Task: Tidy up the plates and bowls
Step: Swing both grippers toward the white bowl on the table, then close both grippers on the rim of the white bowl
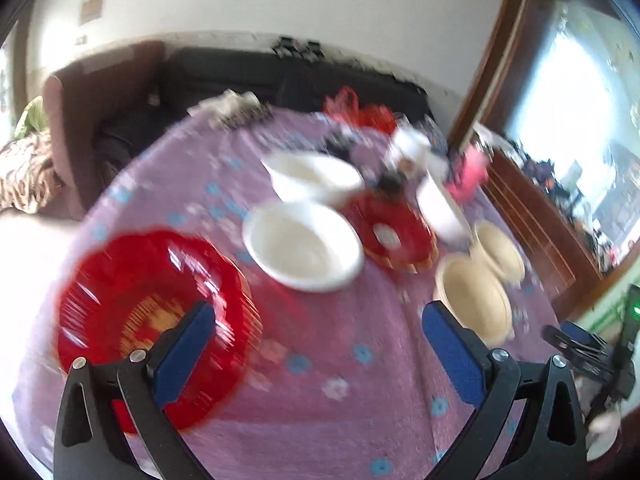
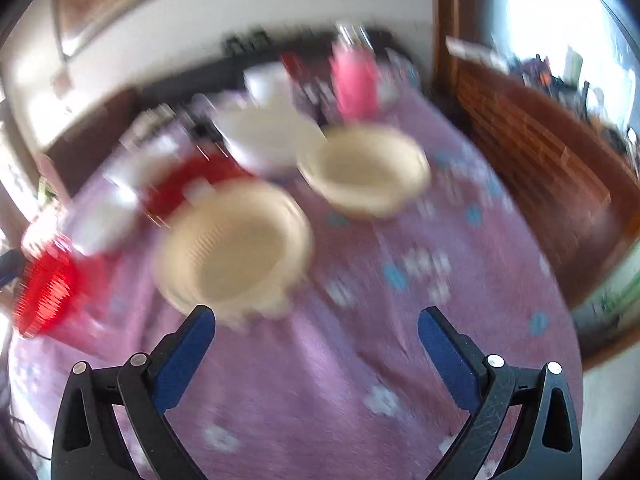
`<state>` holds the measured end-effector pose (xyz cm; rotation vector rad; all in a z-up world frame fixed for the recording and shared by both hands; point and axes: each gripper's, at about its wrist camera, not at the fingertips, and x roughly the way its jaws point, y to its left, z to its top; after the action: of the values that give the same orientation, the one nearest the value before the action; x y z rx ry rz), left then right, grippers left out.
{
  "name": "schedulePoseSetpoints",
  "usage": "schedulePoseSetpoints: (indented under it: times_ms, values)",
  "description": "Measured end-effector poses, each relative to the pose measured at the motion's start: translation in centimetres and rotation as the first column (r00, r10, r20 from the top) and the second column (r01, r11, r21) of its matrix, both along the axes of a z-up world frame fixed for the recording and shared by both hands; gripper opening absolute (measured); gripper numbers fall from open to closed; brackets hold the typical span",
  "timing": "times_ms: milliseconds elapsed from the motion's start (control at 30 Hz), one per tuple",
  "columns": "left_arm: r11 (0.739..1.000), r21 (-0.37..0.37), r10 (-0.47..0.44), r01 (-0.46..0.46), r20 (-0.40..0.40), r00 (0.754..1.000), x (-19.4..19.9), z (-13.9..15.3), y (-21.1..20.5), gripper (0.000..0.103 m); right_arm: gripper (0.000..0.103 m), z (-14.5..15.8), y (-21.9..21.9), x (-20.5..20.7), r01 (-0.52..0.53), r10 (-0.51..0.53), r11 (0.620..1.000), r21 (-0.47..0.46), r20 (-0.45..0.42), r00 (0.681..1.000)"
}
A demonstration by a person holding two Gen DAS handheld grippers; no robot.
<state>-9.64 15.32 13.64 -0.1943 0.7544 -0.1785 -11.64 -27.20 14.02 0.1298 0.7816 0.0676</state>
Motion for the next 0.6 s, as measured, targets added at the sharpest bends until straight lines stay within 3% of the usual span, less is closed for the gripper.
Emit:
schedulePoseSetpoints:
  times_ms: [100,233,433,600]
  values:
    - [0.998,0.046,0.033,-0.034,0.012,0.999,1.2,1.8,1.4,0.103,0.102,2.0,3.4,1.6,-0.098,0.094,0.992,0.079,0.051,0.994]
    - [0.997,0.066,0.053,-0.050,-0.039,0.998,4.5,2.7,2.8,0.103,0.102,1.5,9.2,6.2,-0.216,0.223,0.958,0.190,-0.017,0.975]
    - [0.999,0.028,0.046,-0.041,-0.184,0.982,10.8,-0.4,3.2,0.103,0.094,-2.5,16.0,10.9,-0.241,0.297,0.905,0.352,-0.115,0.948]
    - [1.000,-0.009,0.025,-0.029,-0.302,0.953,15.5,-4.2,3.1,0.095,0.088,-5.5,18.7,13.8,-0.205,0.292,0.900,0.384,-0.183,0.939]
